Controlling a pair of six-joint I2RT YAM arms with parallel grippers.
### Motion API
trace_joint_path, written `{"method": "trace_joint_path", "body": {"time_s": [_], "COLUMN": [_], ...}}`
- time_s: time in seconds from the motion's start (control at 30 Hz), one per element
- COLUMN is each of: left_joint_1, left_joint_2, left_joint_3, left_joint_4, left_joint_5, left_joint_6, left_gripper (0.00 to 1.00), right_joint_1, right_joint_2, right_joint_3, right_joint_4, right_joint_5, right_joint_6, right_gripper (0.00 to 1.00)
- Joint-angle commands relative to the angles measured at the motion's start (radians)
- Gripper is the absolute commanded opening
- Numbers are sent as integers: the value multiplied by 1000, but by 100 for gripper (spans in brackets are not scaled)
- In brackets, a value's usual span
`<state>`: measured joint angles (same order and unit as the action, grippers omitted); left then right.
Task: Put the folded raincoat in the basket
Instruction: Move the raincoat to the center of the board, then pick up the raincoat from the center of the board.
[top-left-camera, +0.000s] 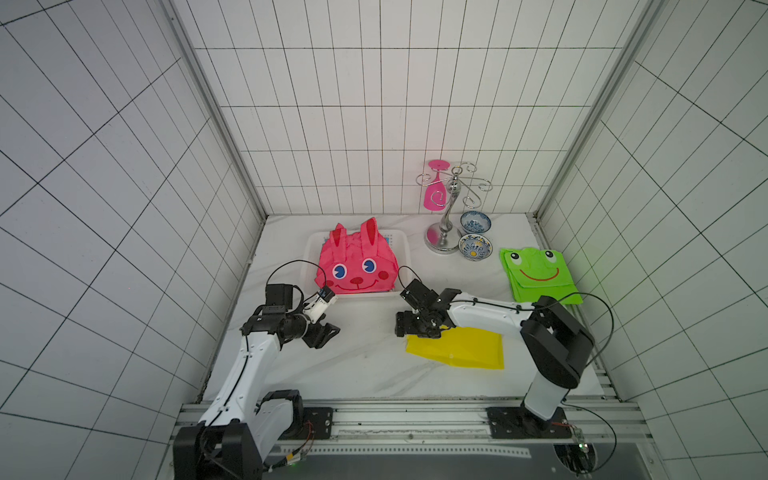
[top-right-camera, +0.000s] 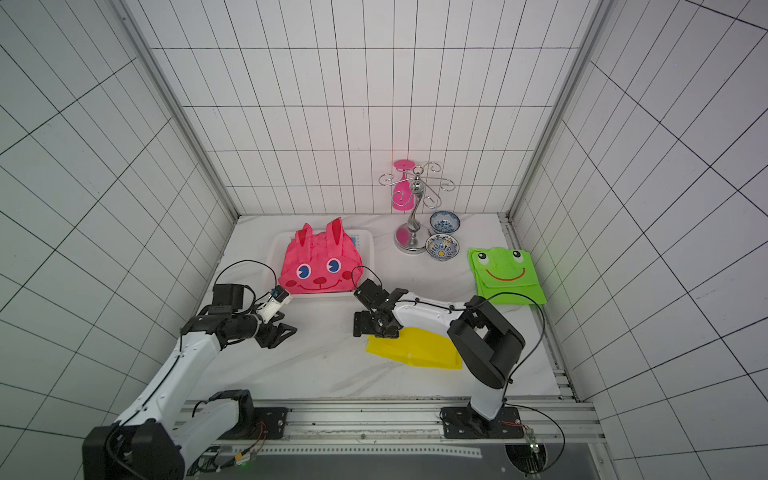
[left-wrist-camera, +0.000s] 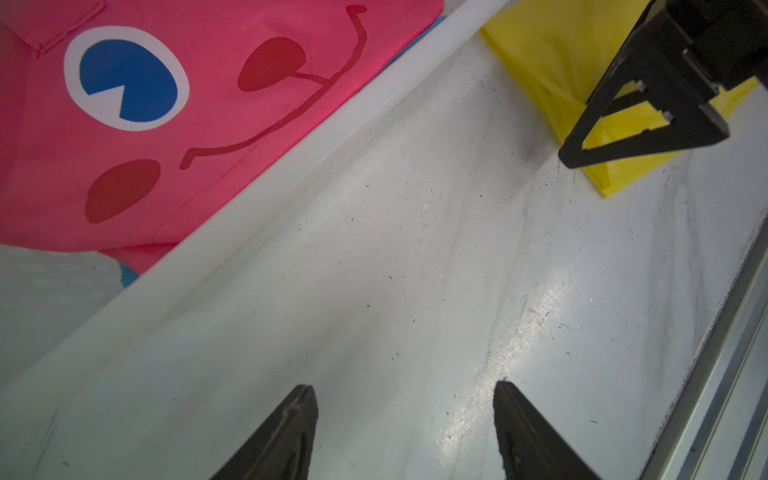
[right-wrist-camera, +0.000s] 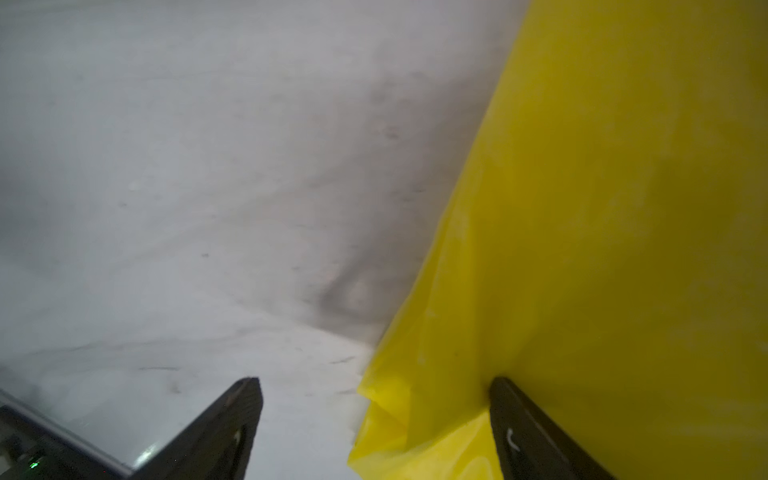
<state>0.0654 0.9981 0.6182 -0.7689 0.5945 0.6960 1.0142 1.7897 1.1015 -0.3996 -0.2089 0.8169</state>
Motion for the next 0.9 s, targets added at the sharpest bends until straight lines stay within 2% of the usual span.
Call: {"method": "trace_joint_path", "body": {"time_s": [0.0,0.1,0.2,0.4,0.5,0.63,0.77,0.87], "left_joint_1": [-2,-3,-4,-19,-59,-158,-222,-262], "left_joint_2": [-1,0,4,17,17,-30,-96,-44], "left_joint_3": [2,2,3,2,-3,-30,-54,-43], "left_joint_4": [0,0,-4,-10,-19,-24,-42,-64], "left_joint_5": [7,11,18,28,34,63,165,205], "left_joint_6": [5,8,15,31,80,200,397,535], "left_gripper": [70,70,70,70,70,70,75,76], "right_joint_1": [55,58,53,16,-69,-227,-359,-462], "right_joint_2": [43,-22,-135,-377,-506,-645,-732,-762], "right_joint_3": [40,23,-3,-78,-174,-315,-430,-488], "right_joint_4": [132,160,114,-87,-190,-278,-319,-329], "right_joint_5": [-193,-199,-134,88,175,189,150,81], "right_joint_6": [-13,15,24,15,18,29,-11,-62], "right_gripper": [89,89,89,89,89,87,82,77]}}
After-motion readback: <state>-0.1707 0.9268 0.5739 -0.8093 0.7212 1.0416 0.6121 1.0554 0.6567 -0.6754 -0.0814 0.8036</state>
